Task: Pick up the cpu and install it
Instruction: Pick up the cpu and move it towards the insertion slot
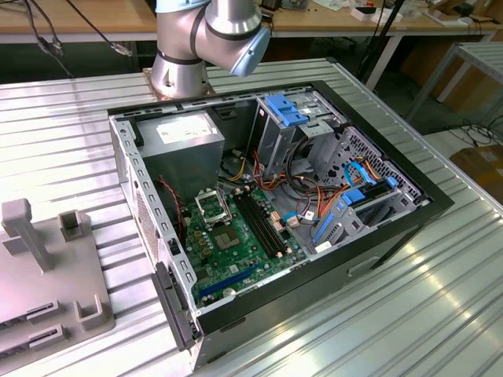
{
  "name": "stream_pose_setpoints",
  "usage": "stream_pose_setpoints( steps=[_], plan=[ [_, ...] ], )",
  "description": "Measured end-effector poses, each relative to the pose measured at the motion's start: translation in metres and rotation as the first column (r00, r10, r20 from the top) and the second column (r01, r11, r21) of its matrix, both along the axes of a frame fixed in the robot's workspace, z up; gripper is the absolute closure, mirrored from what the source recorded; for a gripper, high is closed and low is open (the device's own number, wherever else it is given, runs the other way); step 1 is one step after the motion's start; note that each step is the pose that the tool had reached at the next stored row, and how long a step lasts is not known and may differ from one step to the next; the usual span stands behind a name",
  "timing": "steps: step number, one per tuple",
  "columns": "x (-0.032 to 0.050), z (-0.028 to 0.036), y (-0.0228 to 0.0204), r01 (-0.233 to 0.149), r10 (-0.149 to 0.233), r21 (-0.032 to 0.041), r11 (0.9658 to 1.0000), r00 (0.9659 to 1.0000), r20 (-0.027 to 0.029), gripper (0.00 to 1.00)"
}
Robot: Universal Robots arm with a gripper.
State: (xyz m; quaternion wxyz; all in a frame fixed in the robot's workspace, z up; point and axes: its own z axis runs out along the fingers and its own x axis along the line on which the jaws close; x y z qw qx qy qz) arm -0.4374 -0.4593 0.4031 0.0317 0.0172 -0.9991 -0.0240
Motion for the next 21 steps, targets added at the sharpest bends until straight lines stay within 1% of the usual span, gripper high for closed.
stream_pose_setpoints(
  steps=[21],
  plan=[
    [0.0172, -0.0001, 0.0, 0.0, 0.0, 0.0001, 1.0, 1.0, 0.0001, 0.55]
  ],
)
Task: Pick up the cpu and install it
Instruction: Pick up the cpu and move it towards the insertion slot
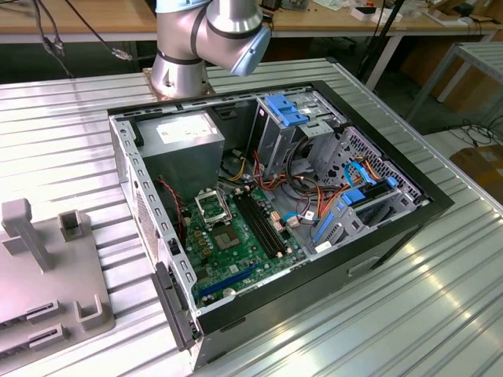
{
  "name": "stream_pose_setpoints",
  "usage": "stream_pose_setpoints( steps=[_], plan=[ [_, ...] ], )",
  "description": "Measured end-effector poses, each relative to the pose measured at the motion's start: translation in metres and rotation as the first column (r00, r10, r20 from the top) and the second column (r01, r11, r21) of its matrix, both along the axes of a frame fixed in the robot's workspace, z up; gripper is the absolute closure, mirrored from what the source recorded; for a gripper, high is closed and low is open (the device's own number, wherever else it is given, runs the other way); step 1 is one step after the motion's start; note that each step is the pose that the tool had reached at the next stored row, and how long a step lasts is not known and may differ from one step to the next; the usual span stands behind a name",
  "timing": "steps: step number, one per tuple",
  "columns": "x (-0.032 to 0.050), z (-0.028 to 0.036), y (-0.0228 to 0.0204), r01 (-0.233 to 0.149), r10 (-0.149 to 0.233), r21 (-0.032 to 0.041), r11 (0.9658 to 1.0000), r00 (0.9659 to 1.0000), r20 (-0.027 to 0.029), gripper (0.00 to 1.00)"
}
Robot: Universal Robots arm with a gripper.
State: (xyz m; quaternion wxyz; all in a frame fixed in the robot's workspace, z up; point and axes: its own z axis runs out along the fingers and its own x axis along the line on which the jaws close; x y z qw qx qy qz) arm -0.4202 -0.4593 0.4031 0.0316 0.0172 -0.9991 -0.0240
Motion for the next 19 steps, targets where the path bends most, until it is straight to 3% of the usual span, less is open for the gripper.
stream_pose_setpoints(
  steps=[19],
  plan=[
    [0.0236, 0.0, 0.0, 0.0, 0.0, -0.0001, 1.0, 1.0, -0.0001, 0.55]
  ],
)
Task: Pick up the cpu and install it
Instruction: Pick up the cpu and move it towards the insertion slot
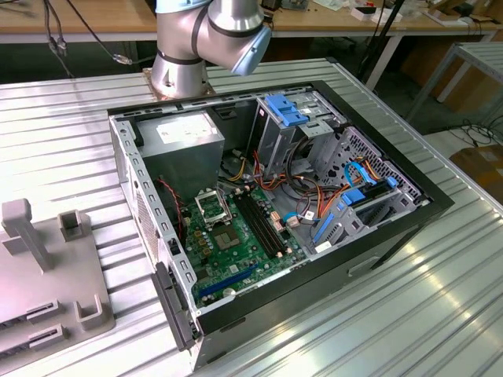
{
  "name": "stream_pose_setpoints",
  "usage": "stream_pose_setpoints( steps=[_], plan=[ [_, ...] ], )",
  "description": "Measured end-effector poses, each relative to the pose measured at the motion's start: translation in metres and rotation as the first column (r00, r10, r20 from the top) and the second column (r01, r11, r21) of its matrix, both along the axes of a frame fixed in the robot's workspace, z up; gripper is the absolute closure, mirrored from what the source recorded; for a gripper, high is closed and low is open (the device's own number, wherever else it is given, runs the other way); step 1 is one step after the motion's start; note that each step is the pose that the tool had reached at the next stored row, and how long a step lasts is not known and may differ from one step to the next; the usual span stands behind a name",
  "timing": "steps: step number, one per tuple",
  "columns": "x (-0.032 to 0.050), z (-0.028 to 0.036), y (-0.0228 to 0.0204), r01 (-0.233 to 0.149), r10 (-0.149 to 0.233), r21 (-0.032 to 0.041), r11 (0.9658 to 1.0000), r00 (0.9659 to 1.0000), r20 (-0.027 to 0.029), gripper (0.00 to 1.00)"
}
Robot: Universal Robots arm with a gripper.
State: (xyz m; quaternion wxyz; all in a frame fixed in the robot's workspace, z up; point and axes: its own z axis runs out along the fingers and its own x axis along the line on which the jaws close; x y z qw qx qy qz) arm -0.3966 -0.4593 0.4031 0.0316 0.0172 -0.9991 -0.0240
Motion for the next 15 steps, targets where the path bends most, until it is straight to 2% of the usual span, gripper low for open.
stream_pose_setpoints(
  steps=[11, 15],
  plan=[
    [0.0128, 0.0, 0.0, 0.0, 0.0, 0.0001, 1.0, 1.0, 0.0, 0.55],
    [0.021, 0.0, 0.0, 0.0, 0.0, 0.0, 1.0, 1.0, -0.0001, 0.55]
  ],
)
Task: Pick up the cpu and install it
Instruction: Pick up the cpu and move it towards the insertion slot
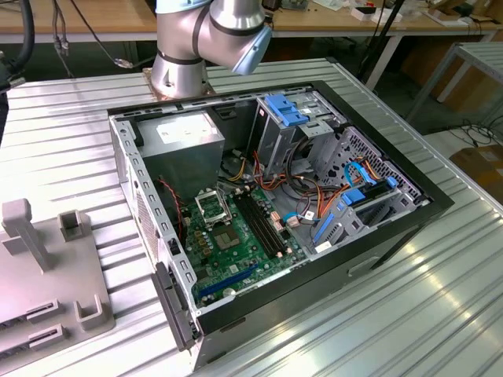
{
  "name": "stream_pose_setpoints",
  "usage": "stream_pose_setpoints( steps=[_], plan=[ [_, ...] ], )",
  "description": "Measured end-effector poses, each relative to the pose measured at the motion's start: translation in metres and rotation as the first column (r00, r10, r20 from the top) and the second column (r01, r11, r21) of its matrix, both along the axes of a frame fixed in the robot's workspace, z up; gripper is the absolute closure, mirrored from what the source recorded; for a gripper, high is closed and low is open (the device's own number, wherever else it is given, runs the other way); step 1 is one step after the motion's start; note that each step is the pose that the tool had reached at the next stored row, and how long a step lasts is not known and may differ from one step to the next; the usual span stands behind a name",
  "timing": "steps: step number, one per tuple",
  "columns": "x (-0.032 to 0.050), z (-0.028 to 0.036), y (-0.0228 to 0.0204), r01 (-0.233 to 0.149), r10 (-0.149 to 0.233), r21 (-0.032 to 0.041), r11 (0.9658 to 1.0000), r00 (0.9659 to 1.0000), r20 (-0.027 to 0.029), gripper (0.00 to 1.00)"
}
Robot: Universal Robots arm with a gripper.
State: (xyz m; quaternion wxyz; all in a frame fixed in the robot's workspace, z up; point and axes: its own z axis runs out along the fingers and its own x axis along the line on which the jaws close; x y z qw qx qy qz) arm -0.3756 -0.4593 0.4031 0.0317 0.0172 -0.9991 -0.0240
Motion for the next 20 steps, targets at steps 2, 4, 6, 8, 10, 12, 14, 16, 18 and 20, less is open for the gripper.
stream_pose_setpoints(
  steps=[2, 4, 6, 8, 10, 12, 14, 16, 18, 20],
  plan=[
    [0.0028, 0.0, 0.0, 0.0, 0.0, 0.0, 1.0, 1.0, -0.0001, 0.55],
    [0.0059, -0.0001, 0.0, 0.0, 0.0, 0.0, 1.0, 1.0, 0.0, 0.55],
    [0.0087, 0.0, 0.0, 0.0, 0.0, 0.0001, 1.0, 1.0, -0.0001, 0.55],
    [0.0126, 0.0, 0.0, 0.0, 0.0, 0.0, 1.0, 1.0, -0.0002, 0.55],
    [0.0164, 0.0, 0.0, 0.0, 0.0, 0.0, 1.0, 1.0, -0.0003, 0.55],
    [0.02, 0.0, 0.0, 0.0, 0.0, 0.0, 1.0, 1.0, -0.0004, 0.55],
    [0.0251, 0.0, 0.0, 0.0, 0.0, 0.0001, 1.0, 1.0, -0.0004, 0.55],
    [0.0284, -0.0001, 0.0, 0.0, 0.0, 0.0001, 1.0, 1.0, -0.0004, 0.55],
    [0.032, 0.0, 0.0, 0.0, 0.0, 0.0, 1.0, 1.0, -0.0006, 0.55],
    [0.035, 0.0, 0.0, 0.0, 0.0, 0.0, 1.0, 1.0, -0.0007, 0.55]
  ],
)
